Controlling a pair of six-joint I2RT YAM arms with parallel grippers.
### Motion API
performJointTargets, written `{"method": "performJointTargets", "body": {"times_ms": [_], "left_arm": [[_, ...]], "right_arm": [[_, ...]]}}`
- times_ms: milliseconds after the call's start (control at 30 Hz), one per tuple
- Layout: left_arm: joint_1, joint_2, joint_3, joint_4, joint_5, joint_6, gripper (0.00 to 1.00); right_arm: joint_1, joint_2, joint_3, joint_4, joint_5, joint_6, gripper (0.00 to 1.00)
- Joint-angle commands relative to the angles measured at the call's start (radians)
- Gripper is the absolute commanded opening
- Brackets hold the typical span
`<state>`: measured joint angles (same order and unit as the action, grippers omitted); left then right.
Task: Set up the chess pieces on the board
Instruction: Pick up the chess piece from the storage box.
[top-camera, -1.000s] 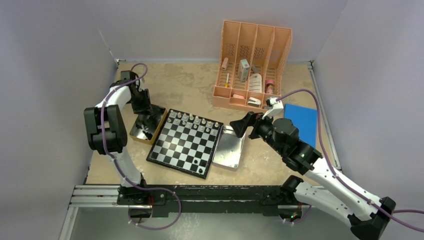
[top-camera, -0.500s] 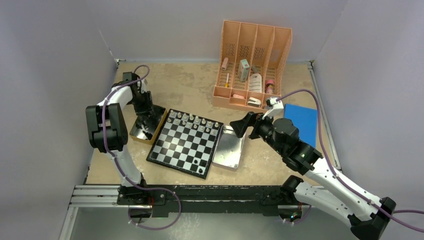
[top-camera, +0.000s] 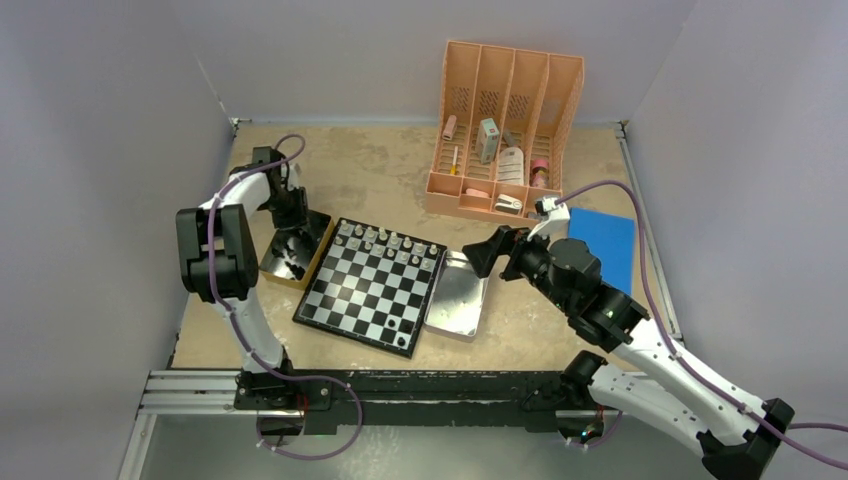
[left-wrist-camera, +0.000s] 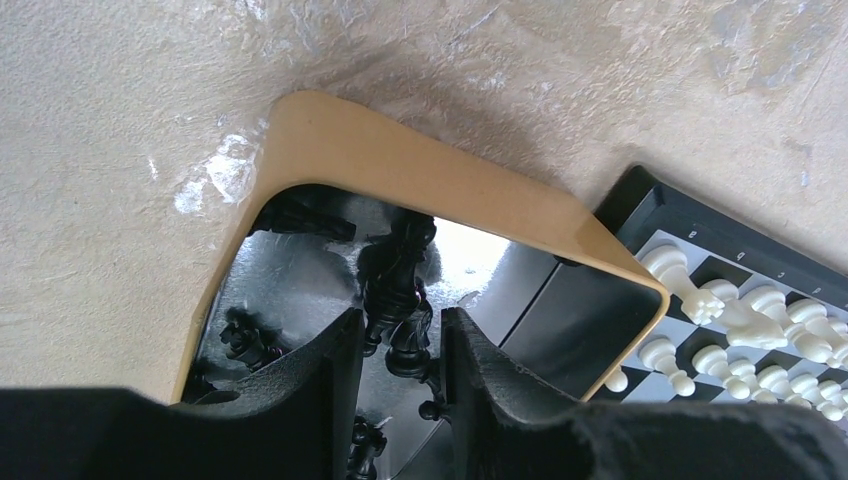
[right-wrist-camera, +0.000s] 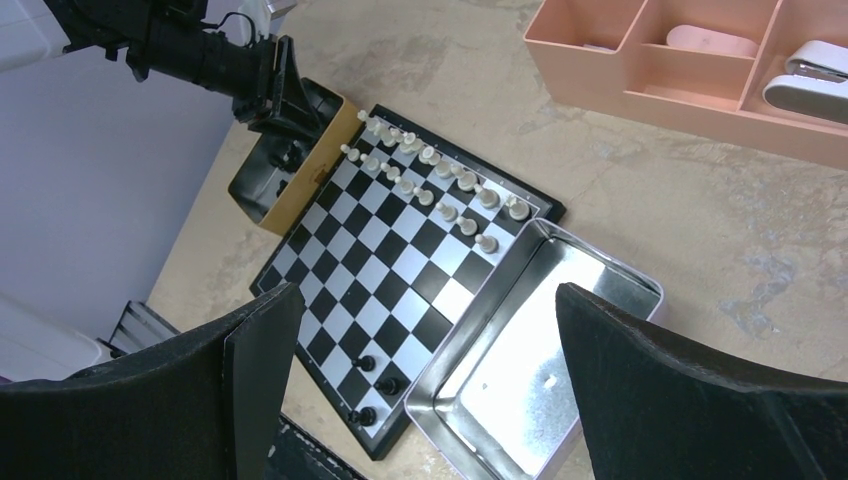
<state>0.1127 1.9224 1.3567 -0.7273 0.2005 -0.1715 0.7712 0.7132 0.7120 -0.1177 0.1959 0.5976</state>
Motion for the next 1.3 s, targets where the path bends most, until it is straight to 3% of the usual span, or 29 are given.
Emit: {"method": "performJointTargets", "body": {"times_ms": [0, 300, 567, 1267], "left_arm": [[-0.008, 0.01, 0.026, 0.004, -0.025, 0.012, 0.33], [-0.009, 0.03, 0.061, 0.004, -0.046, 0.009, 0.32], [-0.013, -0.001, 0.063, -0.012, -0.051, -0.009, 0.18], [-0.015, -0.368, -0.083, 0.002, 0.143, -0.112, 0.09]], "right_arm": [[-0.001, 0.003, 0.035, 0.031, 0.023, -0.021, 0.99], [0.0, -0.002, 0.032, 0.026, 0.027, -0.021, 0.99], [-0.001, -0.004, 0.032, 0.024, 0.029, -0.02, 0.99], [0.0, 0.01, 0.032, 0.063, -0.021, 0.017, 0.98]]}}
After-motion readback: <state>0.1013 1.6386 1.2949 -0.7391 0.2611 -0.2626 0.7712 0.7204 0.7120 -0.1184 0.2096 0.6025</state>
